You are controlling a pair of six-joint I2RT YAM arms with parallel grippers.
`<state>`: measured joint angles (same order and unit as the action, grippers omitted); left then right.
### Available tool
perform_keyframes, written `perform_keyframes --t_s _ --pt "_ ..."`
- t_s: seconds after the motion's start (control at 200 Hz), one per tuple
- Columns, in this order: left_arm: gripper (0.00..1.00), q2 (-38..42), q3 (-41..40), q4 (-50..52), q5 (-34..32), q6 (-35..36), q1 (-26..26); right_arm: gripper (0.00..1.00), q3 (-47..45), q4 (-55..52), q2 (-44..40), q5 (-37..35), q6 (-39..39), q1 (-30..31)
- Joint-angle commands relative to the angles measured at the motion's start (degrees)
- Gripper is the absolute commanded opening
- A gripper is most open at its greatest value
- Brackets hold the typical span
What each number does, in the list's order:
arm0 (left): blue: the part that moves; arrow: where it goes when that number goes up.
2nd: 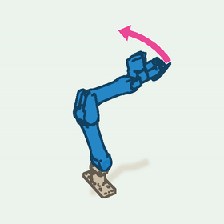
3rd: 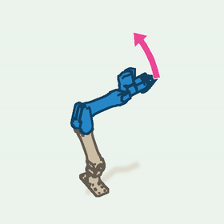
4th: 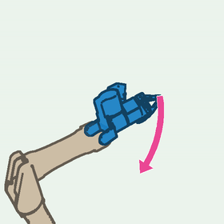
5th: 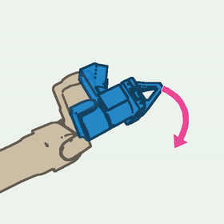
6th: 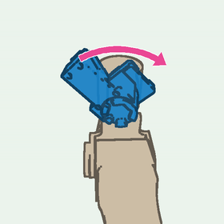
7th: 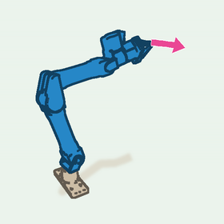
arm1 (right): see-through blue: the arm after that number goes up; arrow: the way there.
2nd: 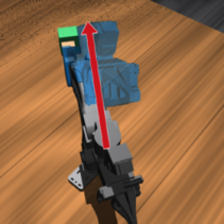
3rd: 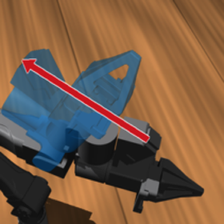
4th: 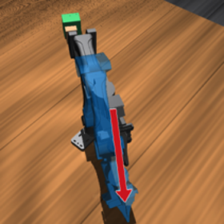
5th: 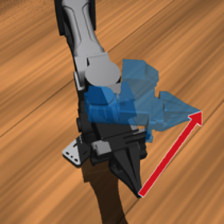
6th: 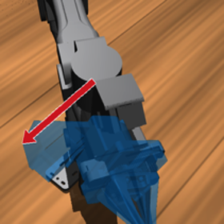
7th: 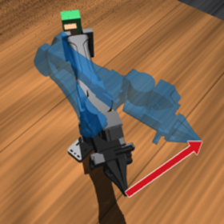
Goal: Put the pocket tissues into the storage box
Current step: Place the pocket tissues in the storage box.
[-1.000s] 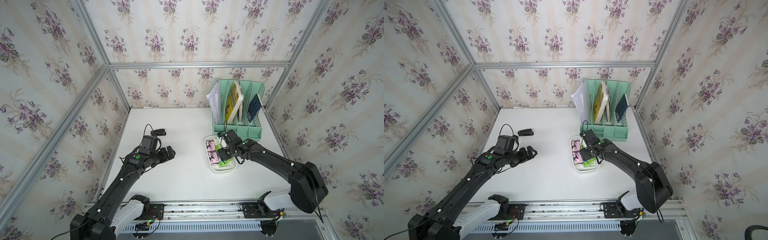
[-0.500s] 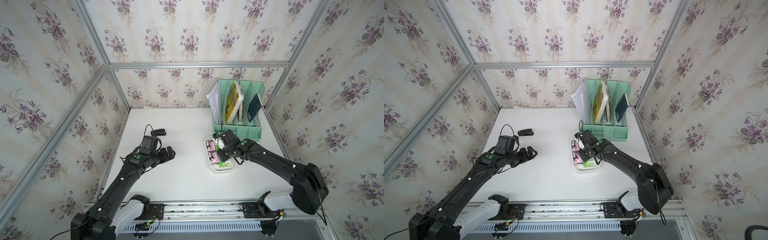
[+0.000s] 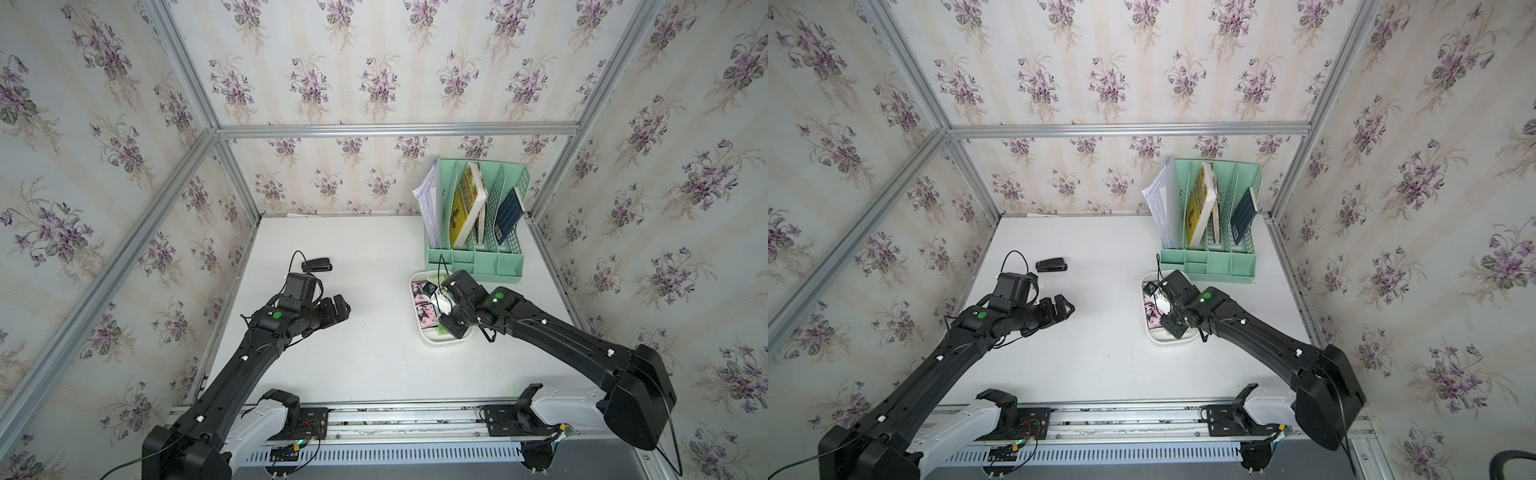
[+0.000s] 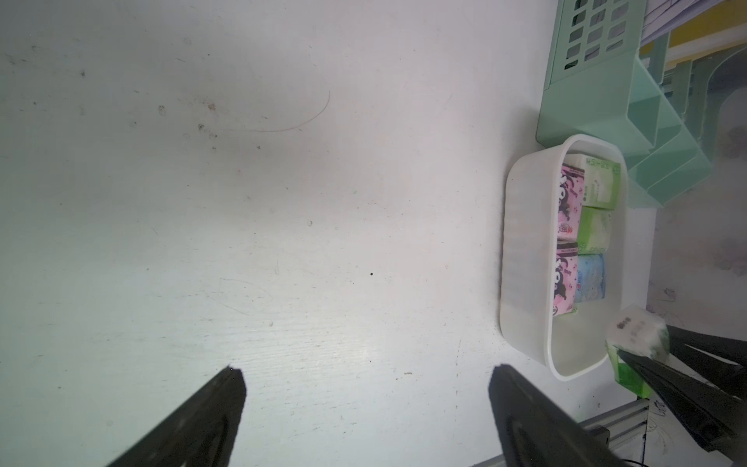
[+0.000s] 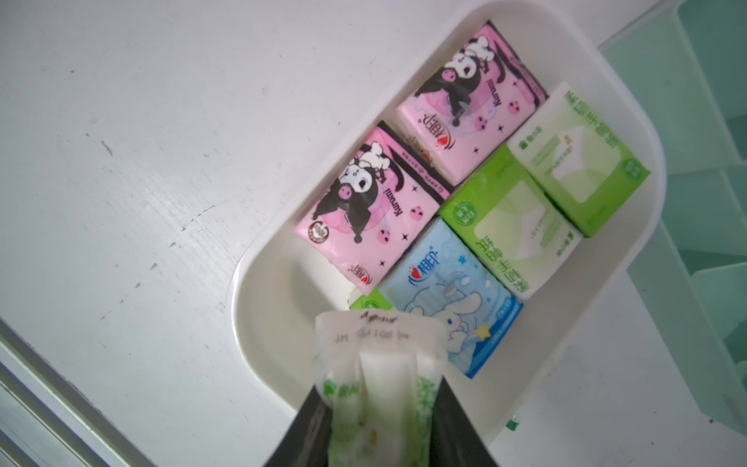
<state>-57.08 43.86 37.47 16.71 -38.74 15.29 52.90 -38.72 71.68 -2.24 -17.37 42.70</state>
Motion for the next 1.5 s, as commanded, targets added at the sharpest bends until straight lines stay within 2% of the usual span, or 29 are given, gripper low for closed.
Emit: perform_keyframes --t_s 0.0,0.21,0.764,0.984,1.069,1.144,1.254,1.274,1.304,1.324,1.414,1.439,1.494 --pt "0.99 0.52 -0.15 -0.65 -0.73 0.89 -0.08 0.34 -2.79 5.08 -4.26 1.27 -7.4 0.06" --pt "0.99 0.12 -0.33 -1.06 -0.37 0.63 -0.06 0.3 -6.35 6.94 -6.08 4.44 -13.21 0.1" --pt "0.99 -0.05 -1.32 -2.29 -0.29 0.23 -0.06 0.25 -11.67 14.49 -2.29 0.14 -29.38 0.09" --pt "0.99 0.03 -1.56 -2.41 -0.52 0.21 -0.08 0.28 -13.19 14.19 -2.75 2.43 -32.04 0.05" --pt "0.99 0.38 -2.0 -2.41 -0.58 0.18 -0.08 0.35 -13.52 13.26 -3.49 4.42 -31.44 0.1" --pt "0.99 0.57 -2.28 -2.32 -0.78 0.16 -0.08 0.52 -13.94 12.74 -4.36 5.42 -30.66 0.05" --pt "0.99 0.4 -2.11 -2.24 -0.8 0.12 -0.08 0.59 -15.1 14.91 -6.27 3.88 -29.12 -0.38" --pt "0.99 0.31 -1.98 -2.29 -0.74 0.11 -0.08 0.63 -15.0 15.25 -6.64 3.97 -28.69 -0.46" --pt "0.99 0.15 -1.86 -2.3 -0.64 0.17 -0.08 0.65 -14.81 15.78 -7.32 4.13 -28.12 -0.68" --pt "0.99 0.13 -1.72 -2.24 -0.63 0.21 -0.08 0.7 -14.68 16.17 -7.68 4.18 -27.67 -0.76" --pt "0.99 -0.18 -1.23 -2.04 -0.5 0.19 -0.09 0.77 -13.25 17.41 -8.74 4.86 -25.83 -1.12" --pt "0.99 -0.22 -1.1 -2.05 -0.45 0.19 -0.08 0.85 -12.77 17.8 -8.77 4.87 -25.16 -1.17" --pt "0.99 -0.31 -0.9 -1.95 -0.38 0.16 -0.06 0.88 -11.57 18.55 -8.55 4.96 -23.25 -1.41"
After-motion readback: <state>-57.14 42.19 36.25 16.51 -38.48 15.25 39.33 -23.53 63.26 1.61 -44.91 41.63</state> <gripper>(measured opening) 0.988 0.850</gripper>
